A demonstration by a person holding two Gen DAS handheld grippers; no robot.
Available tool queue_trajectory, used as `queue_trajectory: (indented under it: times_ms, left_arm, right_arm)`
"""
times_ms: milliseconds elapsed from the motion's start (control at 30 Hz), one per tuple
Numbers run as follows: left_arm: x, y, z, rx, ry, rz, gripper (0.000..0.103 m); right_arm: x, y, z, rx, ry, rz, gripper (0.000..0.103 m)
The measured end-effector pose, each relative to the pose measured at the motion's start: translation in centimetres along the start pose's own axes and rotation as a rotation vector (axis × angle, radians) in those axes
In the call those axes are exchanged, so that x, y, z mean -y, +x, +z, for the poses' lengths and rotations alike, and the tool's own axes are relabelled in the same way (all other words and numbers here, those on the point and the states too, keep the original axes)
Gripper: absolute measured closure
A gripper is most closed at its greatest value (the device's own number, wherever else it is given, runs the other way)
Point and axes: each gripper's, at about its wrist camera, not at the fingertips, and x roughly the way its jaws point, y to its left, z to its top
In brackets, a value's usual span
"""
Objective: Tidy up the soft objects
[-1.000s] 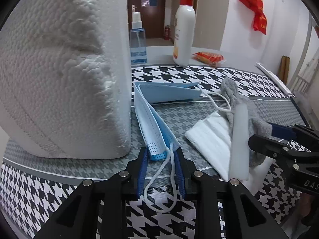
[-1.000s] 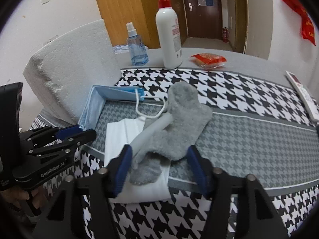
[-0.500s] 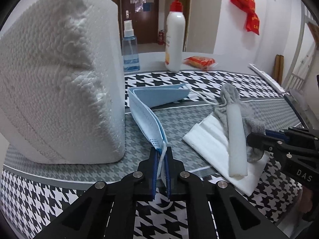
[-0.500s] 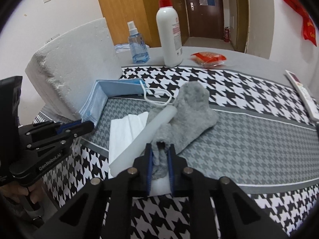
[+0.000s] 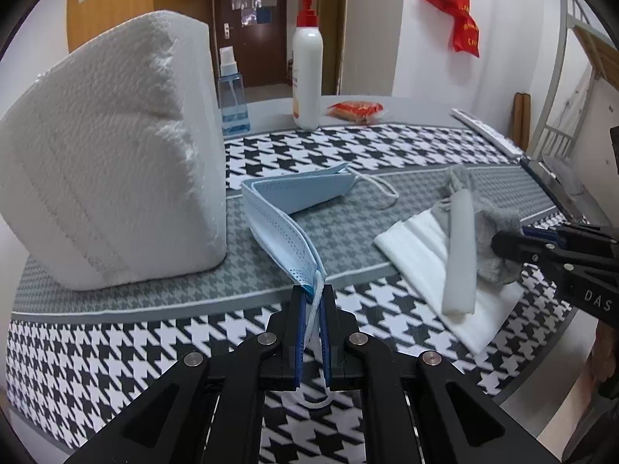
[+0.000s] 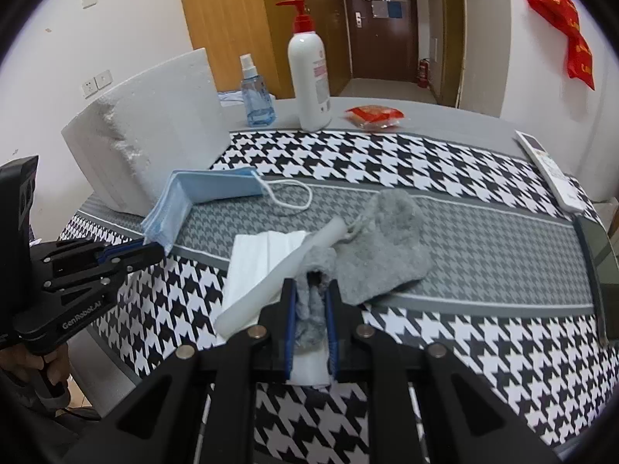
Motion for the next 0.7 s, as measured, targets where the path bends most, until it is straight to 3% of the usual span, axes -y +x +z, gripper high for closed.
queue_trajectory:
  times_ms: [67, 100, 167, 200, 233, 400, 533, 700]
  left_arm:
    - [-0.1, -0.1, -0.2, -0.007, -0.004, 0.005, 0.094]
    - [-0.2, -0.1, -0.2, -0.008, -0.004, 0.007, 0.088]
    - [-0.3, -0.5, -0.4, 0.000, -0.007, 0.015, 0.067]
    - [-0.4, -0.7, -0.4, 0.008, -0.014, 0.011, 0.050]
    - [-0.6, -0.9, -0.4, 0.017, -0.021, 0.011, 0.041]
    - [-0.9, -1.0, -0.1, 0.038, -0.032, 0.030, 0.040]
    - [-1.4, -0.5, 0.3, 0.037, -0.053, 0.050, 0.039]
    - [-1.9, 0.0, 0.5, 0.031, -0.064, 0.055, 0.038]
  right_arm:
    - [0.3, 0.1, -0.4, -0.018, 0.005, -0.025, 0.085]
    - [0.5, 0.3, -0.4, -0.023, 0.010, -0.039, 0.082]
    - [0.9, 0.3, -0.6, -0.024, 0.025, -0.064, 0.057]
    - [1.1, 0.1, -0.6, -0.015, 0.033, -0.078, 0.049]
    - [1.3, -0.3, -0.7, 0.006, 0.047, -0.083, 0.041]
    - [0.9, -1.4, -0.5, 0.049, 0.055, -0.037, 0.041]
    - [0.4, -1.0, -0.1, 0.044, 0.057, -0.050, 0.041]
    - [-1.3, -0.7, 0.0, 0.037, 0.037, 0.033, 0.041]
